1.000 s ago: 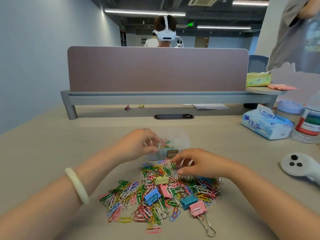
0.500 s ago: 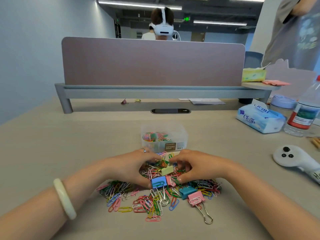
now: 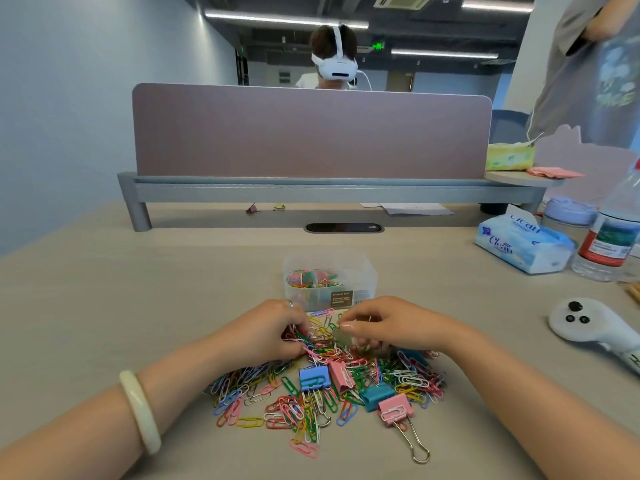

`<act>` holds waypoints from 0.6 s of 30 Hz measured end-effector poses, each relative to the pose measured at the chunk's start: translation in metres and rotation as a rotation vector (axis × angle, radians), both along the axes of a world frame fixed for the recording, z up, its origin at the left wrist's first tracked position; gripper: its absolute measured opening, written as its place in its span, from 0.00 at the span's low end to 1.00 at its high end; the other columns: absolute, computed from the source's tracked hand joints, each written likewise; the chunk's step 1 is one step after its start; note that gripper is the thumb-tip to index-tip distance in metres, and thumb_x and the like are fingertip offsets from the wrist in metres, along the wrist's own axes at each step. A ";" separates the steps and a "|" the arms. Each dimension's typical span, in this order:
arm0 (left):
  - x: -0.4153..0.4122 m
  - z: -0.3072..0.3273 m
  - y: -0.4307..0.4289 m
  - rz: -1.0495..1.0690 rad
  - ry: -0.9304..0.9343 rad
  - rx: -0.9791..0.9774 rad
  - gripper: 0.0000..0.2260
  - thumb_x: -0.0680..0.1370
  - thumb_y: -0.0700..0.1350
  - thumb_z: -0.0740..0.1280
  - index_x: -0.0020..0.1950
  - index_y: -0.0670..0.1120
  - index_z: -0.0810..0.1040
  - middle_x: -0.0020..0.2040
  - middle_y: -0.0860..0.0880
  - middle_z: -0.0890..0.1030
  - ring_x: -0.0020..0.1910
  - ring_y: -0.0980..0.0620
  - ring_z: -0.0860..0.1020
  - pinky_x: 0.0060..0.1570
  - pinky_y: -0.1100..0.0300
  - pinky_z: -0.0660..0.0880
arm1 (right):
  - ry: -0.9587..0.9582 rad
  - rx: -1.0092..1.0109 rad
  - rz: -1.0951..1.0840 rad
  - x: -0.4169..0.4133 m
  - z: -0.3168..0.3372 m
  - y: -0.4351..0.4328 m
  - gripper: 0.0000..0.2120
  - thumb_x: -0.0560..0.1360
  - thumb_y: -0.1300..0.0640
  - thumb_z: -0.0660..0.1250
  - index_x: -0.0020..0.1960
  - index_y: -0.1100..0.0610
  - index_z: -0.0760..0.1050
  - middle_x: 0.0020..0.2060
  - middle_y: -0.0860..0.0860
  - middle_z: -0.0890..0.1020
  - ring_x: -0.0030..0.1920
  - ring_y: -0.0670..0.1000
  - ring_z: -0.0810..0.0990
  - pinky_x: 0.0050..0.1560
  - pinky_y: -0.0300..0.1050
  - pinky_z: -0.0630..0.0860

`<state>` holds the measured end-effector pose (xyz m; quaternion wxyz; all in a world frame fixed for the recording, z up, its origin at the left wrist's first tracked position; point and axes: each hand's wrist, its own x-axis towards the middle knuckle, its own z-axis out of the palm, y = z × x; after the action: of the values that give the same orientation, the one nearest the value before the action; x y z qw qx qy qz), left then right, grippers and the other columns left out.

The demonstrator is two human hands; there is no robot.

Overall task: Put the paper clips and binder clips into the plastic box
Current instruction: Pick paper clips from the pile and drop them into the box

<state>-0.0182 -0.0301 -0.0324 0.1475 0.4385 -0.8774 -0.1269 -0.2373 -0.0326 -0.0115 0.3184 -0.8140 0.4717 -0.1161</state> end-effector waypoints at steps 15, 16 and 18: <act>0.014 0.008 0.004 0.175 0.208 0.143 0.04 0.71 0.44 0.71 0.44 0.52 0.82 0.41 0.57 0.80 0.38 0.64 0.77 0.37 0.71 0.73 | 0.264 -0.394 -0.003 0.008 0.009 -0.015 0.19 0.71 0.44 0.67 0.60 0.48 0.71 0.42 0.45 0.74 0.42 0.46 0.73 0.46 0.44 0.73; 0.014 0.009 0.005 0.182 0.246 0.178 0.04 0.71 0.43 0.71 0.42 0.52 0.82 0.40 0.55 0.80 0.35 0.64 0.78 0.34 0.71 0.73 | 0.227 -0.395 0.034 0.011 0.010 -0.011 0.20 0.70 0.43 0.67 0.60 0.48 0.71 0.43 0.45 0.75 0.42 0.45 0.73 0.46 0.42 0.73; 0.014 0.011 0.007 0.209 0.309 0.231 0.04 0.71 0.42 0.70 0.41 0.51 0.82 0.40 0.52 0.80 0.31 0.61 0.78 0.31 0.69 0.74 | 0.186 -0.353 0.116 0.022 0.008 -0.004 0.22 0.69 0.40 0.67 0.59 0.48 0.73 0.47 0.46 0.75 0.45 0.44 0.73 0.47 0.40 0.72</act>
<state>-0.0042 -0.0231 -0.0211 0.2414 0.5165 -0.7737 -0.2764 -0.2156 -0.0363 -0.0039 0.1319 -0.8903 0.4234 -0.1029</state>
